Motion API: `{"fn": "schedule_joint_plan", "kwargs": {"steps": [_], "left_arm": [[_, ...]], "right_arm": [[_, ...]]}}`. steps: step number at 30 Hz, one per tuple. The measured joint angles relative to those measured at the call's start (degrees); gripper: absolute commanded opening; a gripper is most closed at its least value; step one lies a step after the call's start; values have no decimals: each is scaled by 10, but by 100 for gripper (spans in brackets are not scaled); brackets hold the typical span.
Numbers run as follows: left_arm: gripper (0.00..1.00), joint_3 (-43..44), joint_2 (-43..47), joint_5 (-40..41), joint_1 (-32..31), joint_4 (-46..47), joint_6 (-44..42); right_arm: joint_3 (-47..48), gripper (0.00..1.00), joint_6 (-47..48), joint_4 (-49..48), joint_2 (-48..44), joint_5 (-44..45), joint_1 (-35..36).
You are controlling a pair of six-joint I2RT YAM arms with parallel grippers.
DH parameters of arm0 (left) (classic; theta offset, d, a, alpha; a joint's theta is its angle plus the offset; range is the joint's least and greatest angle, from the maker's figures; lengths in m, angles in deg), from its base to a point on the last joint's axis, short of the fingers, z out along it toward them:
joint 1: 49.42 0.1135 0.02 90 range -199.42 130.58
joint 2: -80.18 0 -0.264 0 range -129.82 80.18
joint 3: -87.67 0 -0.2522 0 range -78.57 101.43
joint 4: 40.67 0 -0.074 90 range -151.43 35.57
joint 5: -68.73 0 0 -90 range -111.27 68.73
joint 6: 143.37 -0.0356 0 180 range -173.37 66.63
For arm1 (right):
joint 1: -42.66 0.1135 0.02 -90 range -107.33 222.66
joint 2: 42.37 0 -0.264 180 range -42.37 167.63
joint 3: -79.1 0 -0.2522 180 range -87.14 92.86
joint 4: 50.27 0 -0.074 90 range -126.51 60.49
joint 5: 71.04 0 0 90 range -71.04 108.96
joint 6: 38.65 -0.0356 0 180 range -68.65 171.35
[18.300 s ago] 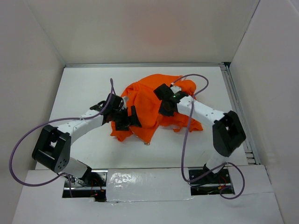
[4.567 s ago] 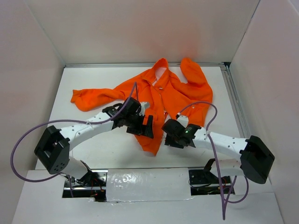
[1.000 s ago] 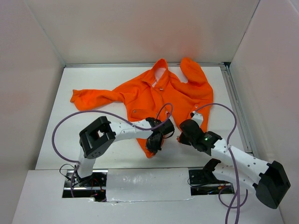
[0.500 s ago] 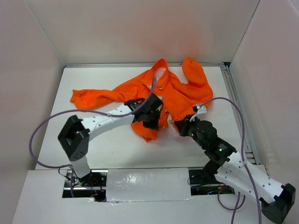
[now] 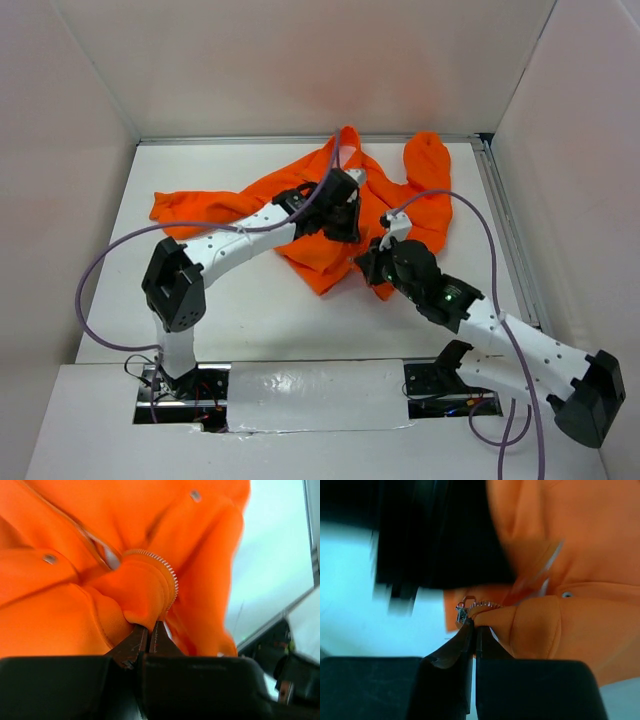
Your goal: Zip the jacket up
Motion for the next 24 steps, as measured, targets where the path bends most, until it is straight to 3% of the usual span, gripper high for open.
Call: {"fn": "schedule_joint_plan", "kwargs": {"steps": [7,14,19,24], "left_arm": [[0,-81,47,17,-30,26,32],[0,-101,100,25,-91,-47,68],[0,-112,126,34,-99,-59,76],[0,-120,148,50,-82,-65,75]], "right_arm": [[33,0,-77,-2,58,125,-2],[96,0,-146,-25,91,251,-18],[24,0,-127,-105,20,224,-23],[-67,0,-45,-177,-97,115,-35]]}}
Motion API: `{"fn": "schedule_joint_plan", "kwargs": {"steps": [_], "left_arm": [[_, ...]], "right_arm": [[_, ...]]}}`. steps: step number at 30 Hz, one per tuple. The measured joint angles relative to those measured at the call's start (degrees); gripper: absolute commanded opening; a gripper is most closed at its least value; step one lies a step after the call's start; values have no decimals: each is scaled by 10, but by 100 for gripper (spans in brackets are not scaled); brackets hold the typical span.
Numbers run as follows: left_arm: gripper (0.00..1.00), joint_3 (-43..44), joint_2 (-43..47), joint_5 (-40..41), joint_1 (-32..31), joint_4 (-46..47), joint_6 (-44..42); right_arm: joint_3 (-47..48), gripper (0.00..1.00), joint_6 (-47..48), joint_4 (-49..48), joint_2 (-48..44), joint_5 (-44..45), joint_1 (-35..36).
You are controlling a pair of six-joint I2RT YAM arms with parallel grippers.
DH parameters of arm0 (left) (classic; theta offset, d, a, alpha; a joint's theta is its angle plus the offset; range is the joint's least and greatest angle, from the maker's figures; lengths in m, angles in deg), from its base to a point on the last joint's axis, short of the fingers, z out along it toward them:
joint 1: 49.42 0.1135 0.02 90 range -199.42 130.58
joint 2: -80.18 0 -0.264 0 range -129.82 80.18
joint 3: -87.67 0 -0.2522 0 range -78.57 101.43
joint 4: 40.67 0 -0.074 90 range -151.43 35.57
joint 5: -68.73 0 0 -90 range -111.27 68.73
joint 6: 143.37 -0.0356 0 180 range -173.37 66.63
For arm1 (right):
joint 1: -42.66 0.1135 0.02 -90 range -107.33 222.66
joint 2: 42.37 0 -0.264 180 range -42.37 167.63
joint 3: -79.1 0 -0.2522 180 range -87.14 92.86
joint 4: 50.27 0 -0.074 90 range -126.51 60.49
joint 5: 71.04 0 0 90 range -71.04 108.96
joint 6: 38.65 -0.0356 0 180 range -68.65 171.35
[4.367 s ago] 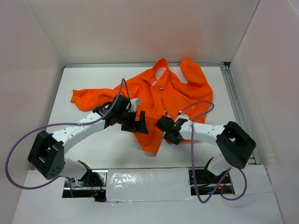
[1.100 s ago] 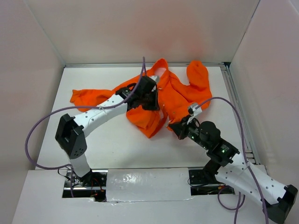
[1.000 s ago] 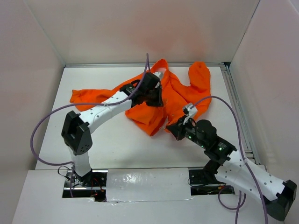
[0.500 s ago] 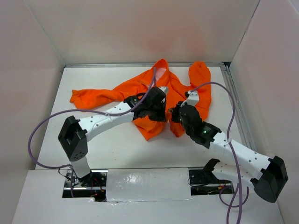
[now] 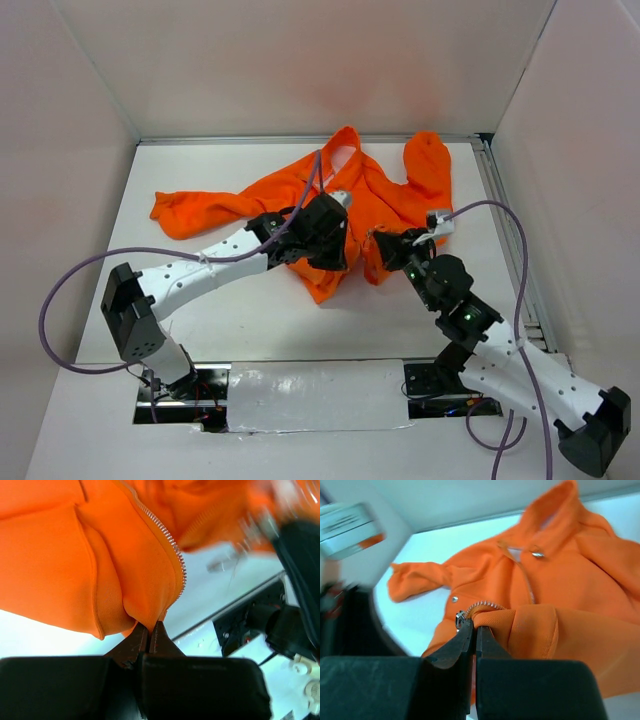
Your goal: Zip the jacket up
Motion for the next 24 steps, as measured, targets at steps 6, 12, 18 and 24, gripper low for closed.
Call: {"fn": "schedule_joint_plan", "kwargs": {"steps": [6,12,18,24], "left_arm": [[0,3,9,7,42,1,-2],[0,5,30,-9,73,43,-5],[0,-16,77,-42,76,113,2],[0,-39,89,-68,76,153,5]], "right_arm": [[-3,0,49,-3,-59,-92,-3],[-33,0,35,-2,-82,-148,-6],[-45,0,20,-6,-46,-200,-7],[-54,0,3,-25,-39,-211,-7]]}}
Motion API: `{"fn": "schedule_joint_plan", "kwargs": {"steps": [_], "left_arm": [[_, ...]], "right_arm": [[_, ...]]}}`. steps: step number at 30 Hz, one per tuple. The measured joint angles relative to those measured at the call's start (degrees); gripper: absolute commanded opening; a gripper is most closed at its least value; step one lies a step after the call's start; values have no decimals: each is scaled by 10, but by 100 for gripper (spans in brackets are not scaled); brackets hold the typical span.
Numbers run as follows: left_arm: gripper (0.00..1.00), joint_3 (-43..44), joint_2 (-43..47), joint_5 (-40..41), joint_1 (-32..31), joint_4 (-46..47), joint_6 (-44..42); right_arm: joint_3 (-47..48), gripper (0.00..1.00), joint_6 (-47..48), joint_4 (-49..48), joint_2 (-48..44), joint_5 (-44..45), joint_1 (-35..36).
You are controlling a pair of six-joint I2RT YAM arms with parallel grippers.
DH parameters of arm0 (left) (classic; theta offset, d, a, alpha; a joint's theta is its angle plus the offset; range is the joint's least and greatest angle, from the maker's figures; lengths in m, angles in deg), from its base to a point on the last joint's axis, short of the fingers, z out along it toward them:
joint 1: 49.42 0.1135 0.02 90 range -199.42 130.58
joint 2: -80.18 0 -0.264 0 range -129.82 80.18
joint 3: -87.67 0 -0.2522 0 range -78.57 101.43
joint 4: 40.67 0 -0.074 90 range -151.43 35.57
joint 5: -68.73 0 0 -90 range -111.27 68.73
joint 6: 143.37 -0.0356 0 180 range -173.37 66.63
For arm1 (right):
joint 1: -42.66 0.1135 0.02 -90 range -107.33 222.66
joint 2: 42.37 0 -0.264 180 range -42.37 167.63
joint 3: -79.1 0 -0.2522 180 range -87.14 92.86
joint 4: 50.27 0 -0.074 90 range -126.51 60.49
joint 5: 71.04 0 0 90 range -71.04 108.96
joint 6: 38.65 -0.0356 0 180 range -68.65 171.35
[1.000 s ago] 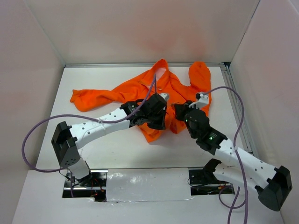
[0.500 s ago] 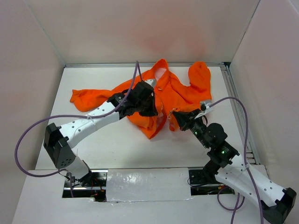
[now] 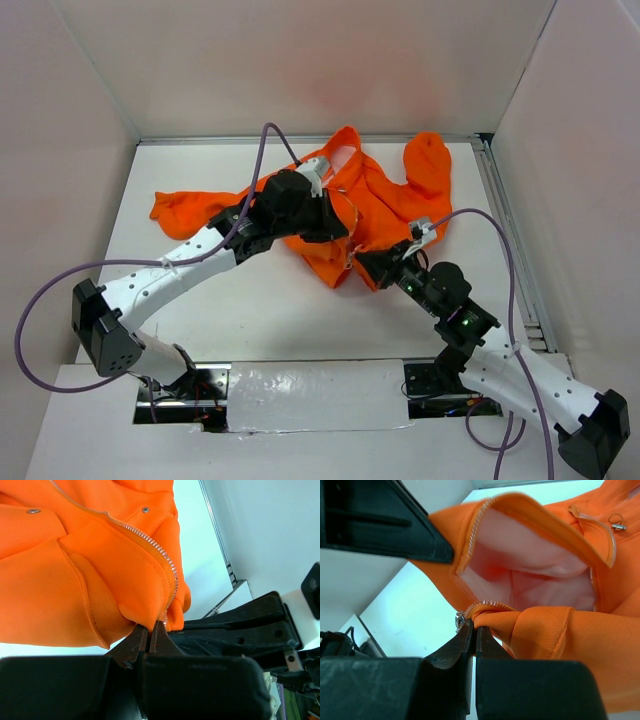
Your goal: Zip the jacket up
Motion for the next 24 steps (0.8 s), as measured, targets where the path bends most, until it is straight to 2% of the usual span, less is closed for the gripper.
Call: {"fn": "schedule_joint_plan", "kwargs": {"steps": [9,24], "left_arm": [[0,-45,3,-32,0,28,11],[0,-53,10,-48,0,42,12]], "right_arm": [[-9,0,-15,-32,-2,16,-3],[-9,0,-13,-38,4,24,-14]]}}
